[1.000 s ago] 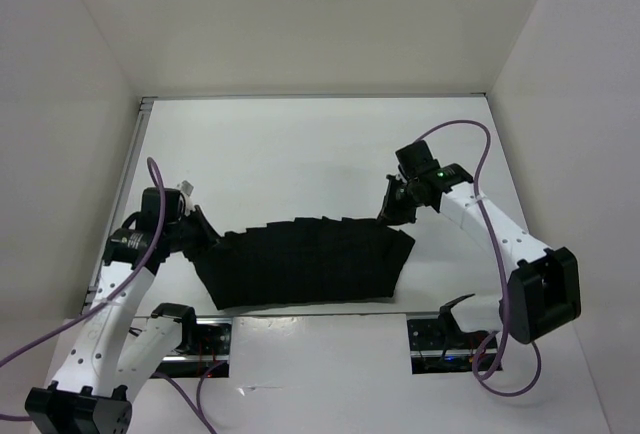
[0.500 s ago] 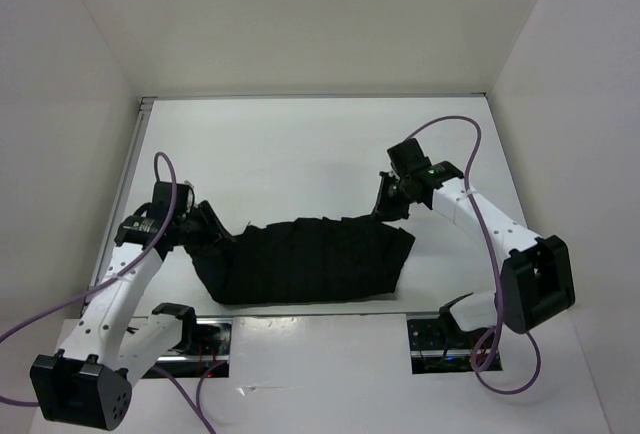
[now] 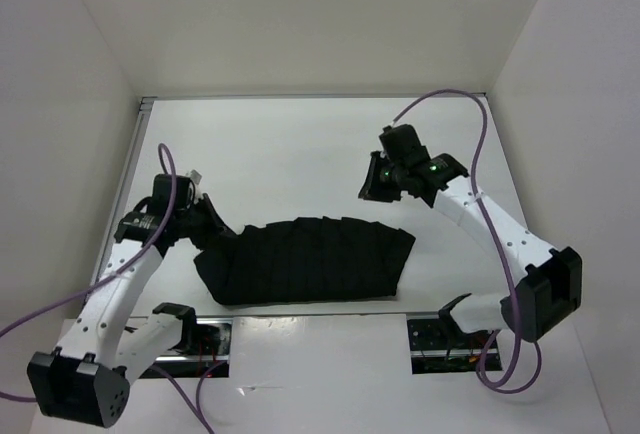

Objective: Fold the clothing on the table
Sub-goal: Fold the skirt

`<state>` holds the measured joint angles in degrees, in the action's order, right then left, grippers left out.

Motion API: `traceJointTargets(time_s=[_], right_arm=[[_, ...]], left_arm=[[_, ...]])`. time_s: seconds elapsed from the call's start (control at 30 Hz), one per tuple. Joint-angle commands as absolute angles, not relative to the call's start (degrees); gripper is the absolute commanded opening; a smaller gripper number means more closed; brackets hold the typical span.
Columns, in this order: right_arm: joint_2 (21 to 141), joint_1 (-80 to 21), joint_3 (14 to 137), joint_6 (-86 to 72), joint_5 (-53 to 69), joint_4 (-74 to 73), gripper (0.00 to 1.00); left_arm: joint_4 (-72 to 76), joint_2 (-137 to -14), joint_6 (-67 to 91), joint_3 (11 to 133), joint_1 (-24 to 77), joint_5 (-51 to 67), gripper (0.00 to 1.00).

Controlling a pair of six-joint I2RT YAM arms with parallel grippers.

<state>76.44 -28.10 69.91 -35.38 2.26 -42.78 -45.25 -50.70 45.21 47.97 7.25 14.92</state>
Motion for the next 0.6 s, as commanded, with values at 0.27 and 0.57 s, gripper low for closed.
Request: traceJointTargets(time_s=[0.27,0.57], right_arm=[[86.2,-35.8,61.2,-40.2,9.6,-39.3,0.13],[97.1,-36.3,63.4,-39.6,11.7,-36.1,0.16]], left_arm=[[-42.5,-68.4,43.9,44.6,13.7,14.8,0.00],[-36.4,-93.0,43.3,50.7,17.5,10.8,0.00]])
